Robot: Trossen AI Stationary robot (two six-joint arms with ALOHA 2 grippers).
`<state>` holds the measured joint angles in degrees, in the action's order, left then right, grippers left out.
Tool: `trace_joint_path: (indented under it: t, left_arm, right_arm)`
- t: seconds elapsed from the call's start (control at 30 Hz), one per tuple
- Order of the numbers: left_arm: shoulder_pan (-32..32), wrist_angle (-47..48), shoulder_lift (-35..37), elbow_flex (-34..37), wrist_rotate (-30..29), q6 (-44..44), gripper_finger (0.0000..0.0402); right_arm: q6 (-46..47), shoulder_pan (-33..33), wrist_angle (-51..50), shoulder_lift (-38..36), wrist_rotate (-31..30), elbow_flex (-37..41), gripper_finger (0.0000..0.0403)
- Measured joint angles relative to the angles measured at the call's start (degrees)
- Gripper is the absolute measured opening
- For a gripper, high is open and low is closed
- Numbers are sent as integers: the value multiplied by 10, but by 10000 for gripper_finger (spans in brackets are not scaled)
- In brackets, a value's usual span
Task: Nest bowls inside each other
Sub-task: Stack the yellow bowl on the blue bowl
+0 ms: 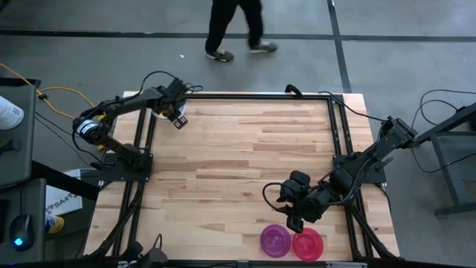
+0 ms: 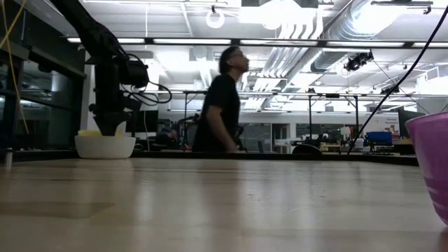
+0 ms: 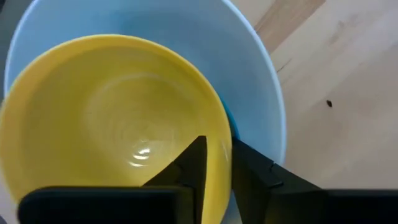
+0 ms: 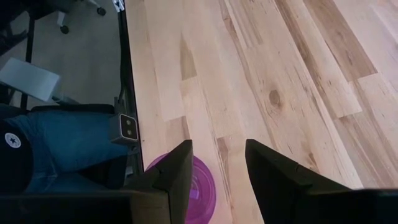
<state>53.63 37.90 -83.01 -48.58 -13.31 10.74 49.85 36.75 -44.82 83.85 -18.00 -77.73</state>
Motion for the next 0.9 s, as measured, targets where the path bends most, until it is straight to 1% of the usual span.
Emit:
trace_joint_path:
  t: [0.2, 0.53, 0.73, 0.9]
  left_arm:
    - [0, 13, -1, -17, 11, 0, 85]
    - [0, 26, -1, -21, 17, 11, 86]
    - [0, 32, 0, -22, 39, 24, 87]
    - [-16, 76, 0, -64, 51, 25, 87]
  right_arm:
    - [-1, 0, 0, 0, -1, 0, 142]
    - [-1, 0, 0, 0, -1, 0, 142]
    - [-1, 0, 0, 0, -1, 0, 142]
    - [-1, -5, 0, 0, 0, 0, 142]
